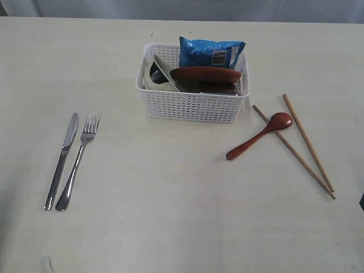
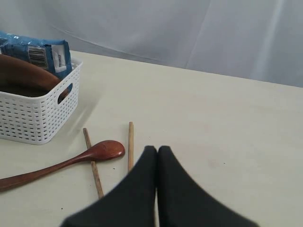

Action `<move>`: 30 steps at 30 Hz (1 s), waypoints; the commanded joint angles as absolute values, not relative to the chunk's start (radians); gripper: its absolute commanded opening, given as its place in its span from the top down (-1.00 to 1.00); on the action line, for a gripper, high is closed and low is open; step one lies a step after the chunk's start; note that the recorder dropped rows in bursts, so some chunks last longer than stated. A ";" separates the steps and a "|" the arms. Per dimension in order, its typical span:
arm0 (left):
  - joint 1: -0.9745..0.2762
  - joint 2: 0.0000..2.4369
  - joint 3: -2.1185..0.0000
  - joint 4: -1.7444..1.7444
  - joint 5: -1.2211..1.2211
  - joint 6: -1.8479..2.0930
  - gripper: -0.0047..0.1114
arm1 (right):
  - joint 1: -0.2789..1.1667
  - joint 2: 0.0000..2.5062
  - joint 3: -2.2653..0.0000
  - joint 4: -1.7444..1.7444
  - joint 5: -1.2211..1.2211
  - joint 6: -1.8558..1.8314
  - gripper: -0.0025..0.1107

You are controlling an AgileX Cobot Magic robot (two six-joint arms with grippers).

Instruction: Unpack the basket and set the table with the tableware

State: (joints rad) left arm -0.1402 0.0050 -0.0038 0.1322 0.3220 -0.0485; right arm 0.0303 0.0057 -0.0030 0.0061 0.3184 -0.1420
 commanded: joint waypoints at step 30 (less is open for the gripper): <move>-0.137 0.000 0.000 -0.007 0.315 0.015 0.92 | 0.024 0.000 0.000 0.000 0.316 -0.143 0.96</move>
State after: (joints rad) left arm -0.1402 0.0050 -0.0038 0.0064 0.3123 0.0374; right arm 0.0303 0.0057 -0.0030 0.0061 0.3184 -0.1420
